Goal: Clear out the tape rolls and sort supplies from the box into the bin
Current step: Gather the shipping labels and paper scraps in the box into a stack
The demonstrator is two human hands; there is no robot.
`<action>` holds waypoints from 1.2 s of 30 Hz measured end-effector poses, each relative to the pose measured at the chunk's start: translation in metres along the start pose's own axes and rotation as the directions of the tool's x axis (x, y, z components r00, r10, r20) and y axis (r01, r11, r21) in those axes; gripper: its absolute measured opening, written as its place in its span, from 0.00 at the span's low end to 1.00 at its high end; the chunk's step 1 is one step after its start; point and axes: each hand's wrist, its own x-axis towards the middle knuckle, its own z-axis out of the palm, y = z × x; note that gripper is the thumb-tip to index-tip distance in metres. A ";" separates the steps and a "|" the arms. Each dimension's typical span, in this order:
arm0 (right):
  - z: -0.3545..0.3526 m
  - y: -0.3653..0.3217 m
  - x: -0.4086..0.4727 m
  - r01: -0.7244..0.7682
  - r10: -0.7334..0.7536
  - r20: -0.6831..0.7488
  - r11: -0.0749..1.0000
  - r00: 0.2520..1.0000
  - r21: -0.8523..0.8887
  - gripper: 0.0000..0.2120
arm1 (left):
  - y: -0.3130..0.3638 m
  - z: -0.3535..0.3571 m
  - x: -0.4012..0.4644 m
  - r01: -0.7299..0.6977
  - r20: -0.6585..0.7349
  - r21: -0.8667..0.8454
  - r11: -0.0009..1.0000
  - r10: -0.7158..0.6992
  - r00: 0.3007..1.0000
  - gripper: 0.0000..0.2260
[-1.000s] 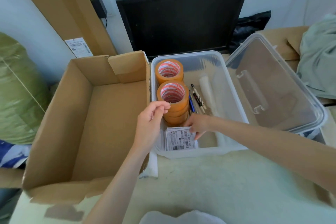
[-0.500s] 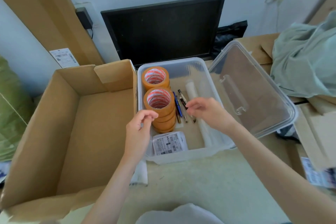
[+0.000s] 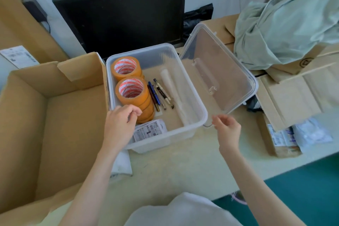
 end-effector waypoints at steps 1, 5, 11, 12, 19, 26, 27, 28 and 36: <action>-0.001 0.009 0.004 -0.075 0.075 0.007 0.997 0.997 -0.024 0.06 | 0.000 0.000 0.000 -0.001 0.000 0.012 1.000 0.001 1.000 0.12; -0.004 0.023 0.022 -0.140 0.155 0.029 0.948 0.988 -0.287 0.15 | 0.001 0.001 0.000 -0.003 0.009 0.040 0.999 0.002 1.000 0.11; 0.006 0.015 0.037 -0.098 0.141 0.184 0.969 0.973 -0.225 0.15 | 0.001 0.000 0.000 -0.003 0.009 0.052 0.999 0.002 1.000 0.11; 0.010 0.014 0.037 -0.088 0.125 0.220 0.981 0.968 -0.171 0.13 | 0.001 0.000 0.000 -0.003 0.007 0.052 0.999 0.003 1.000 0.11; 0.028 -0.020 0.021 0.069 -0.048 0.176 0.991 0.983 -0.115 0.11 | 0.001 -0.003 -0.002 0.033 -0.072 -0.201 0.979 -0.048 0.996 0.14; 0.021 -0.067 -0.007 0.401 -0.369 0.180 0.896 0.912 -0.194 0.13 | 0.005 -0.002 -0.005 0.129 -0.106 -0.350 0.928 -0.176 0.979 0.10; 0.020 -0.075 -0.012 0.479 -0.438 0.209 0.848 0.874 -0.229 0.15 | 0.006 -0.003 -0.005 0.143 -0.109 -0.383 0.912 -0.199 0.974 0.12; 0.020 -0.083 -0.018 0.573 -0.520 0.246 0.772 0.818 -0.274 0.18 | 0.009 -0.005 -0.006 0.157 -0.115 -0.425 0.892 -0.225 0.968 0.13; 0.045 -0.064 -0.037 0.821 -0.736 0.573 -0.041 0.360 -0.569 0.29 | 0.011 -0.016 -0.017 0.220 -0.060 -0.862 0.457 -0.522 0.851 0.15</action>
